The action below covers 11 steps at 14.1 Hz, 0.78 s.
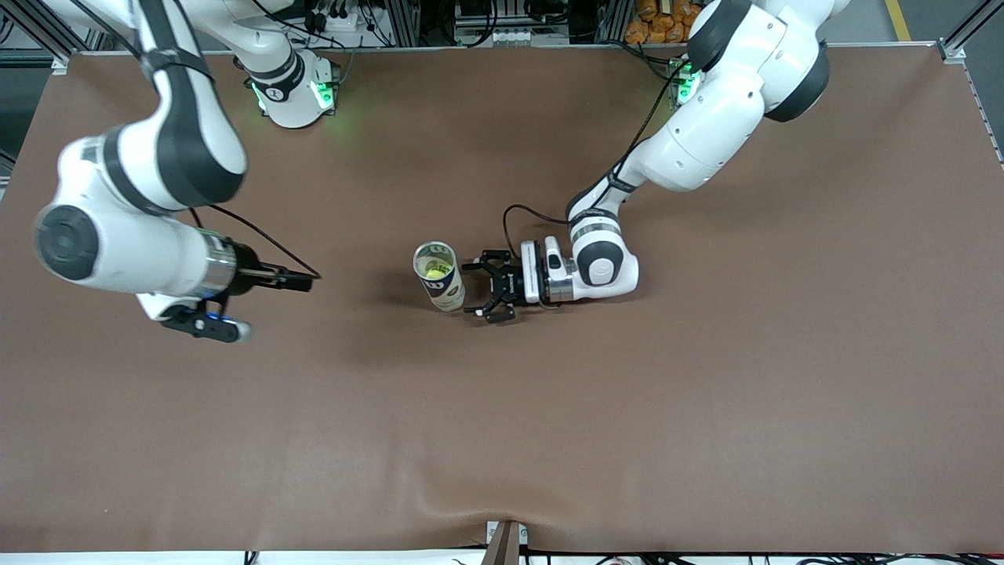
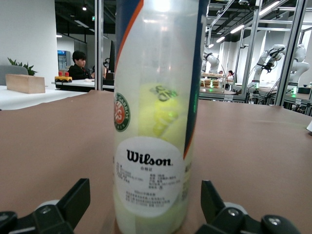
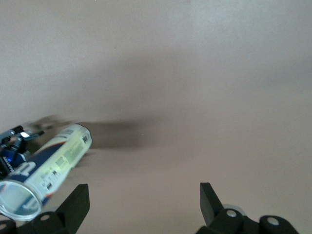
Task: Insert tennis ball vertically with right arm
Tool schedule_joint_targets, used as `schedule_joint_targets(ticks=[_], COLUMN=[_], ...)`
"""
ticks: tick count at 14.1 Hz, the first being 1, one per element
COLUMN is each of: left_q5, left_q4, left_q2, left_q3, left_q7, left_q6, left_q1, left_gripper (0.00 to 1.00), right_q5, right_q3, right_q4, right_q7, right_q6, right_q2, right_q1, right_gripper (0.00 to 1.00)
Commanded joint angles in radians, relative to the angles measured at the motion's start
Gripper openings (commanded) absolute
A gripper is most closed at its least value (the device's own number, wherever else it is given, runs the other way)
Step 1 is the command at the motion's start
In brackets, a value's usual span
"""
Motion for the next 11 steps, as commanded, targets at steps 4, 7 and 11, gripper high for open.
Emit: schedule_joint_targets(ticks=[4,7,11], left_q5=[0.194,0.404,0.67], left_q4=[-0.252,-0.245,-0.202], left_q2=[-0.221,-0.264,-0.307], left_q3=[-0.023,-0.022,-0.022], left_q7=[-0.067,-0.242,-0.443], left_q6=[-0.016,-0.086,-0.178], left_q1=[0.165,0.251,0.361], left_gripper=[1.0,1.0,1.0], right_q5=[-0.026,-0.104,-0.145], right_q3=[0.018,0.018,0.021], right_q4=[-0.165,-0.128,0.039], right_q7=[-0.218,-0.324,-0.349], right_q6=[0.006,-0.034,-0.213], right_q2=[-0.255,-0.295,-0.304], right_q1=[-0.149,-0.19,-0.209], right_gripper=[1.0,1.0,1.0])
